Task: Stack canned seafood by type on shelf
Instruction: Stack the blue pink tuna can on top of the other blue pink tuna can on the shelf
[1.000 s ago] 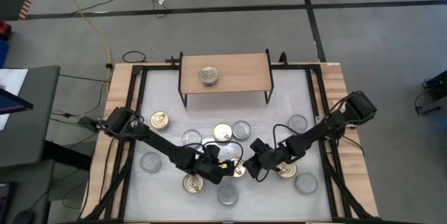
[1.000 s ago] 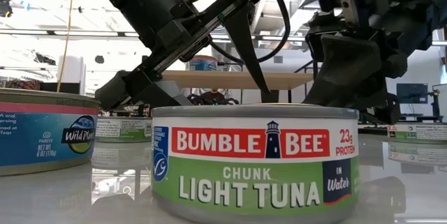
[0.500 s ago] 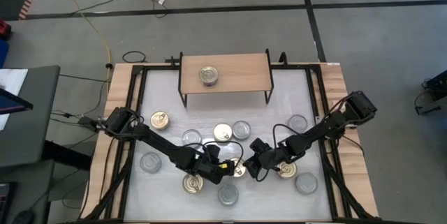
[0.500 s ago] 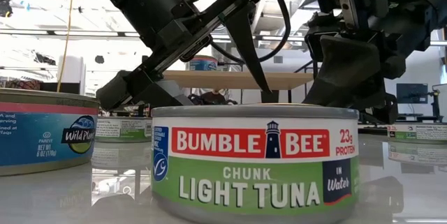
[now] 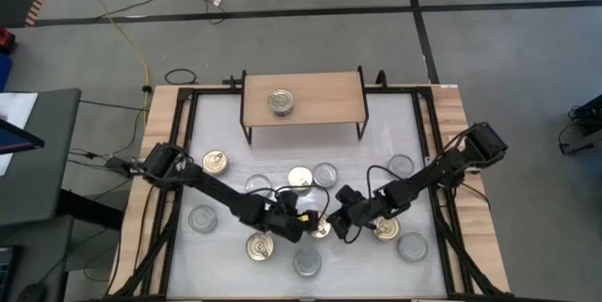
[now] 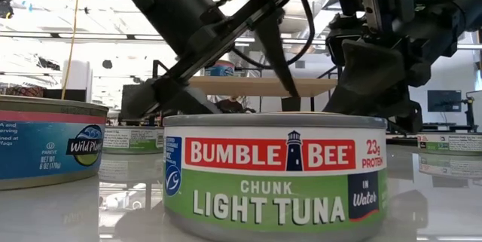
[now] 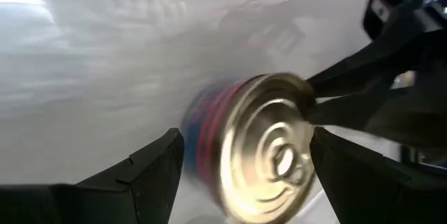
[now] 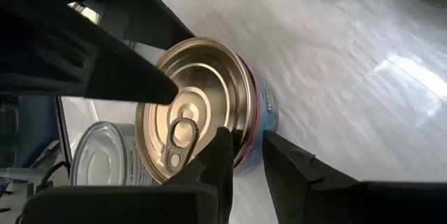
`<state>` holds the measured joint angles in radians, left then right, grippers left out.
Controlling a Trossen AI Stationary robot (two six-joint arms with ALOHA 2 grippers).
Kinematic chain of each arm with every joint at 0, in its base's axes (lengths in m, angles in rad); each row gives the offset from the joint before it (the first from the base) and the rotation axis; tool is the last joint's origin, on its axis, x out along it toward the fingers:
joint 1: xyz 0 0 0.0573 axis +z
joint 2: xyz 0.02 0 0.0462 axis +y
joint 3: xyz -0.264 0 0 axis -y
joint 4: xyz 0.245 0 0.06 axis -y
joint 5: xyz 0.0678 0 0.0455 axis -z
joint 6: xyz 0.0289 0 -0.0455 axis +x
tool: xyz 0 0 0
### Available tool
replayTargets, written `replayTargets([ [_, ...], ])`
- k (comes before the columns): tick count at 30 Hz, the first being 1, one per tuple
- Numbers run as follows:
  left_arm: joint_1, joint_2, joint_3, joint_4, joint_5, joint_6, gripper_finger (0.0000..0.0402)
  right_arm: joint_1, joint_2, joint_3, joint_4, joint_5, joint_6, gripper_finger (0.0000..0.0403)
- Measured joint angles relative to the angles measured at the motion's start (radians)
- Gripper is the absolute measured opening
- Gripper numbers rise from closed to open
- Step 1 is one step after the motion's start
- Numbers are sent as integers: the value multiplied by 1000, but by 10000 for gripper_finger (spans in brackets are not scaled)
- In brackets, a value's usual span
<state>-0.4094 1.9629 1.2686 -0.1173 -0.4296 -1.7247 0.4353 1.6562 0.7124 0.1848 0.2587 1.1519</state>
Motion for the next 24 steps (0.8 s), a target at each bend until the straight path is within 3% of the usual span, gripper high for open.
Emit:
replayTargets([
  [9, 5, 1, 0, -11, 48, 12, 295, -2, 0, -1, 0, -3, 0, 100],
  [24, -4, 2, 0, -19, 111, -8, 295, -2, 0, -1, 1, -3, 0, 55],
])
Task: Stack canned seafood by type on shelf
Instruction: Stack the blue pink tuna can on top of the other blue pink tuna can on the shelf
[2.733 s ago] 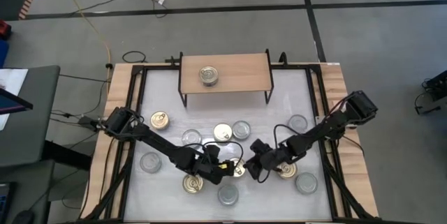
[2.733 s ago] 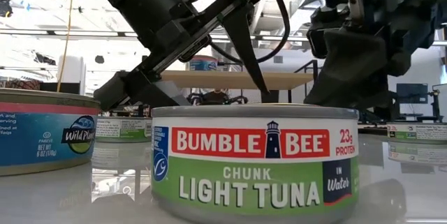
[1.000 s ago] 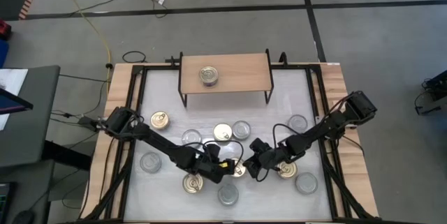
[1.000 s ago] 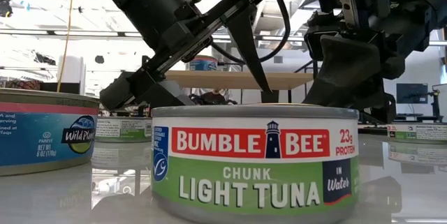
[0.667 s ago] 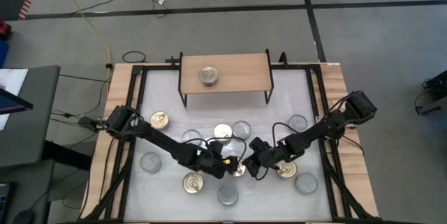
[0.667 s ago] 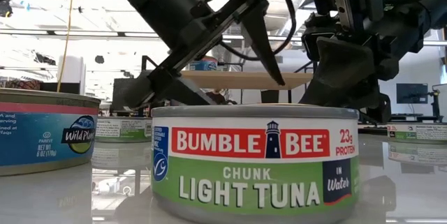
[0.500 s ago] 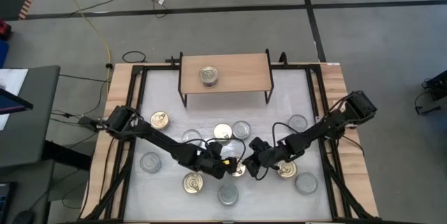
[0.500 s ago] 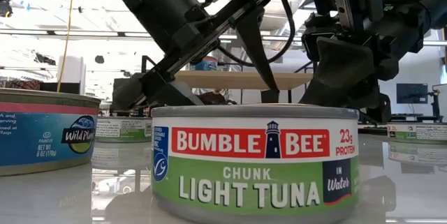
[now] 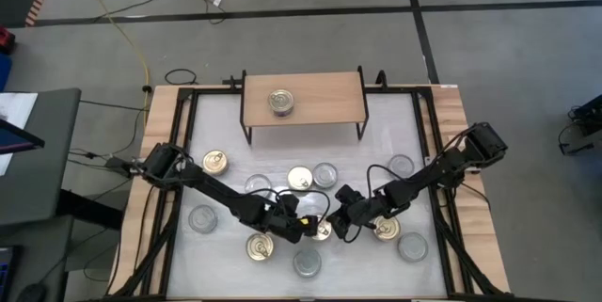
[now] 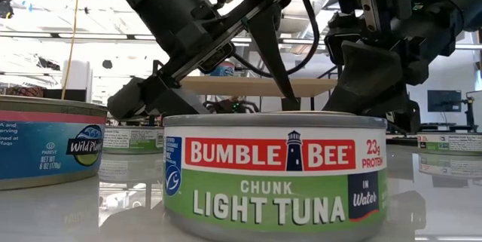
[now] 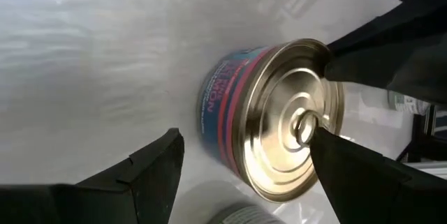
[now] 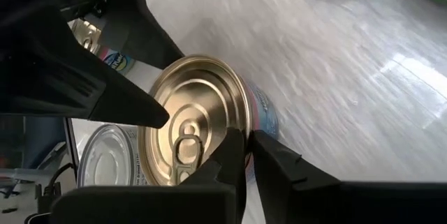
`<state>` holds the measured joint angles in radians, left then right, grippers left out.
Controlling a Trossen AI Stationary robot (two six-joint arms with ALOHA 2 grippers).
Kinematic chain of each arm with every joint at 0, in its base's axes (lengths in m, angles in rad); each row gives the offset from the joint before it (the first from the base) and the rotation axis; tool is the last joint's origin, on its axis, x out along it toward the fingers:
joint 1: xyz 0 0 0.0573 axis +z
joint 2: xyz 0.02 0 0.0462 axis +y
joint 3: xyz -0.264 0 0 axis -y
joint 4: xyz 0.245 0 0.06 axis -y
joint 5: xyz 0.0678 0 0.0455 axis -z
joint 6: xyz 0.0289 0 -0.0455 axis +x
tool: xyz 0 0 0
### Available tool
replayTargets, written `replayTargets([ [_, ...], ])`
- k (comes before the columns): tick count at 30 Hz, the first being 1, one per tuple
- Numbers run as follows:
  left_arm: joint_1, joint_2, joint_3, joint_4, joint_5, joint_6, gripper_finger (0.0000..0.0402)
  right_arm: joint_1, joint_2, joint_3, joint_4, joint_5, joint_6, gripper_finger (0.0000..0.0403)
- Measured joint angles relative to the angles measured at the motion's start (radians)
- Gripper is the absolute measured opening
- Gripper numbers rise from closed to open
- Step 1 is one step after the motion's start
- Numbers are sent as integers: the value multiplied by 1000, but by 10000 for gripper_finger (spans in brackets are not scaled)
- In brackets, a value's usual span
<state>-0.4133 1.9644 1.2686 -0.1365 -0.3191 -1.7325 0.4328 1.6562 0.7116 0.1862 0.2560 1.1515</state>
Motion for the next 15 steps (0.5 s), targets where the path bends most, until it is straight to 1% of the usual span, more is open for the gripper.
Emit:
replayTargets([
  [3, -2, 0, 0, 26, 0, 0, 295, 0, 0, 0, 0, 0, 0, 55],
  [11, -8, 1, -12, 30, -1, -9, 295, 0, 0, 0, -9, 0, 2, 55],
  [15, -18, 1, -12, 29, -26, -13, 295, 4, 0, 0, -25, 0, 17, 55],
])
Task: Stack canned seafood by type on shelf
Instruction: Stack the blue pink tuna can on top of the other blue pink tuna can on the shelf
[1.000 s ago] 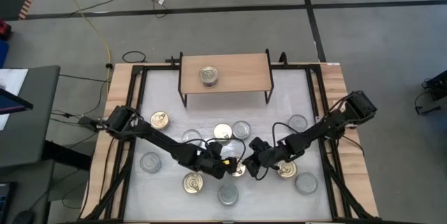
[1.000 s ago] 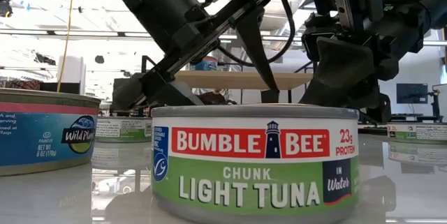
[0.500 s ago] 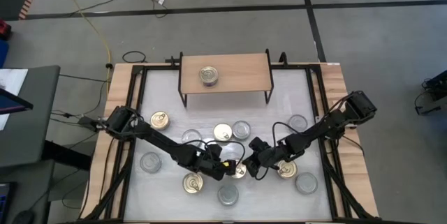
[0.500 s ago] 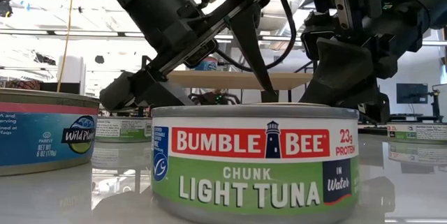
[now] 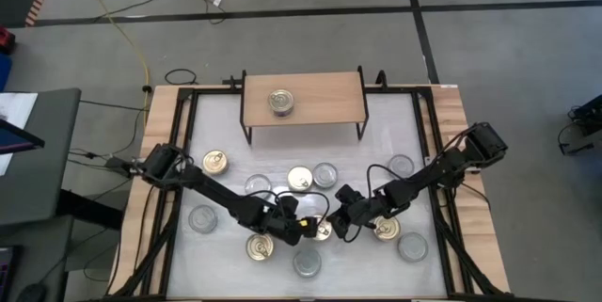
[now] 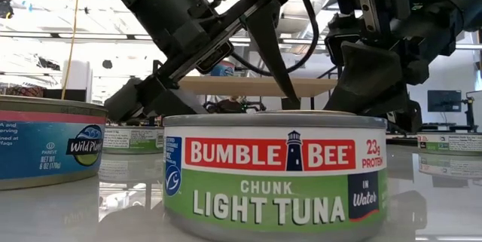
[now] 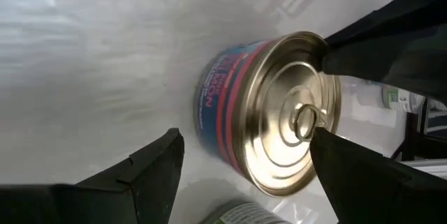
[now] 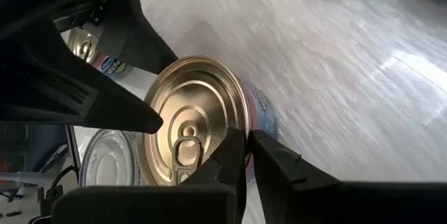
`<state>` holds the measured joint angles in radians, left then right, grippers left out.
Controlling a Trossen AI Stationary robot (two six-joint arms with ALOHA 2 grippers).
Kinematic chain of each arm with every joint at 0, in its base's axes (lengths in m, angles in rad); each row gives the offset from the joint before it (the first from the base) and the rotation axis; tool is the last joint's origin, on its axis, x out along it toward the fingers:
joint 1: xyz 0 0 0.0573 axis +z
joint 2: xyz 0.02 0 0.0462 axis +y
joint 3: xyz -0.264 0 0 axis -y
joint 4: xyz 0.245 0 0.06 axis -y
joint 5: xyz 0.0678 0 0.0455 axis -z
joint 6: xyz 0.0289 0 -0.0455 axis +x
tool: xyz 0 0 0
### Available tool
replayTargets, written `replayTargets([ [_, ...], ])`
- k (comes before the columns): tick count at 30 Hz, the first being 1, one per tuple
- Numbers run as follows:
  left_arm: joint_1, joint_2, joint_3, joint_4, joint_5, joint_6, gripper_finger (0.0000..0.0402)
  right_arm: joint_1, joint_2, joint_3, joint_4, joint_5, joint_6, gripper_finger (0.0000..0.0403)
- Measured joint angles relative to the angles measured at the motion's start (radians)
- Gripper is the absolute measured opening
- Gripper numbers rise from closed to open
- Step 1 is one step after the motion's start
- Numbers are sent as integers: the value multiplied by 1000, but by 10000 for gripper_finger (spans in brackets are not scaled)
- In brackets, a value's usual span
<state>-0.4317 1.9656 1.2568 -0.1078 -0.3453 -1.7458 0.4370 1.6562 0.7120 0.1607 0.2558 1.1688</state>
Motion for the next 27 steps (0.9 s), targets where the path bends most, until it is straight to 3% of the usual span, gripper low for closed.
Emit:
replayTargets([
  [5, -8, 33, 0, 46, -13, -26, 295, 0, 0, 0, -1, 0, 1, 55],
  [11, -14, 99, 0, 219, -20, -32, 295, 0, 0, 0, -8, 0, 9, 54],
  [19, -14, 99, 0, 219, -22, -36, 295, 4, 0, 0, -13, 0, 18, 50],
  [27, -14, 96, 0, 216, -22, -32, 295, 7, -1, 0, -18, 1, 17, 18],
])
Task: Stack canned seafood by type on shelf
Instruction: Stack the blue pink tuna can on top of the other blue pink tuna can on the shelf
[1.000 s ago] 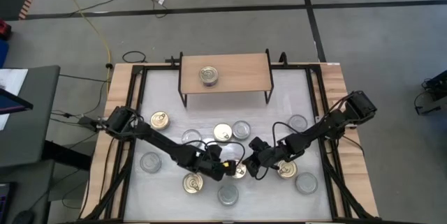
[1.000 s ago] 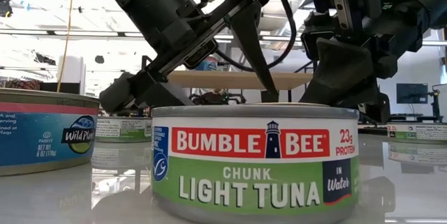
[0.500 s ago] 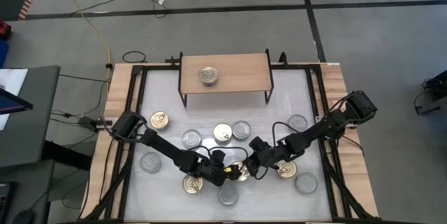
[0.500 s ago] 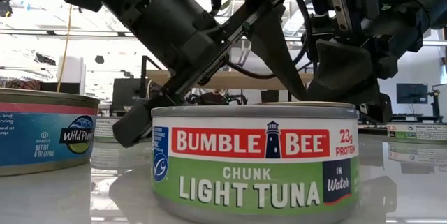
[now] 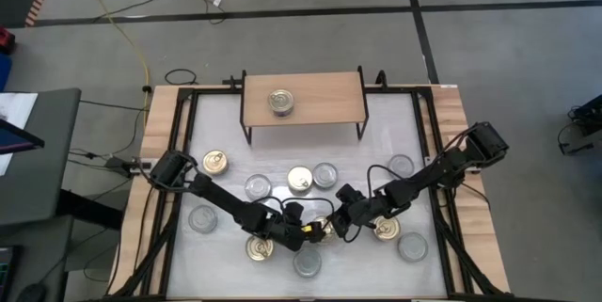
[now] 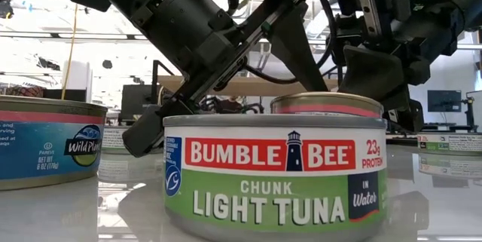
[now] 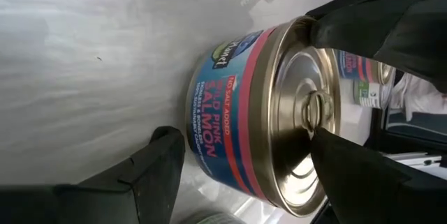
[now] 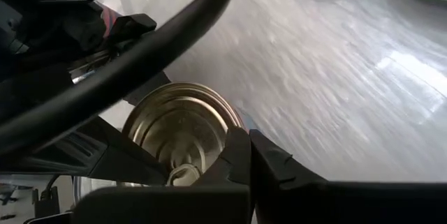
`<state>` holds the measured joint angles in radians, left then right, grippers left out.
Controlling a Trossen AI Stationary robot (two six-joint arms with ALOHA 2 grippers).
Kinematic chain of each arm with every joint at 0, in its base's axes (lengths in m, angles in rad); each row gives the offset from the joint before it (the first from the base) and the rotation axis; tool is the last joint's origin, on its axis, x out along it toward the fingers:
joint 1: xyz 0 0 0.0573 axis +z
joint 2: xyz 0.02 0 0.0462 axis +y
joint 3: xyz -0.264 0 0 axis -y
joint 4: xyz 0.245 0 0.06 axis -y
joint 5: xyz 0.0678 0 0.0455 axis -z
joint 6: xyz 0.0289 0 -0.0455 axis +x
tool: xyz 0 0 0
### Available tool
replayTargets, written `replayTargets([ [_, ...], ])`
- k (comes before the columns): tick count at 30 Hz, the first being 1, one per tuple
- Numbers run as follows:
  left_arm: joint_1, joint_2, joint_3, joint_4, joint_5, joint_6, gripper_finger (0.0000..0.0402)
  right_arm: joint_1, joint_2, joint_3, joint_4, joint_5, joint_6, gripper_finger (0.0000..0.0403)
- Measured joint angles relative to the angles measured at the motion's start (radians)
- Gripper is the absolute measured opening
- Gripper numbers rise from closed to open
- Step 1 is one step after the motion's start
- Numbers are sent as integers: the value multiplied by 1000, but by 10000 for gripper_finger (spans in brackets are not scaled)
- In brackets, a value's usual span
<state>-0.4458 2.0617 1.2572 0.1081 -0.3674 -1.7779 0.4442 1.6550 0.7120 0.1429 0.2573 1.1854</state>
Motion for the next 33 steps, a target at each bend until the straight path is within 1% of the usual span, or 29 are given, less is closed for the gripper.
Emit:
replayTargets([
  [7, 0, 0, 0, 19, -6, -22, 295, 0, 0, 0, -1, -1, 15, 25],
  [12, 4, 1, 0, 63, -59, -26, 295, 1, 2, -1, -7, -2, 21, 19],
  [14, 9, 1, 0, 71, -62, -26, 295, 2, 3, -2, -8, -2, 22, 19],
  [23, 31, 2, -1, 22, -53, -26, 291, 8, -23, -2, -20, 4, 14, 20],
  [27, 31, 2, -1, 16, -54, -39, 266, 8, -38, -2, -48, 10, 13, 20],
  [33, 33, -1, 0, 19, -53, -38, 205, 8, -40, -2, -58, 14, -2, 23],
])
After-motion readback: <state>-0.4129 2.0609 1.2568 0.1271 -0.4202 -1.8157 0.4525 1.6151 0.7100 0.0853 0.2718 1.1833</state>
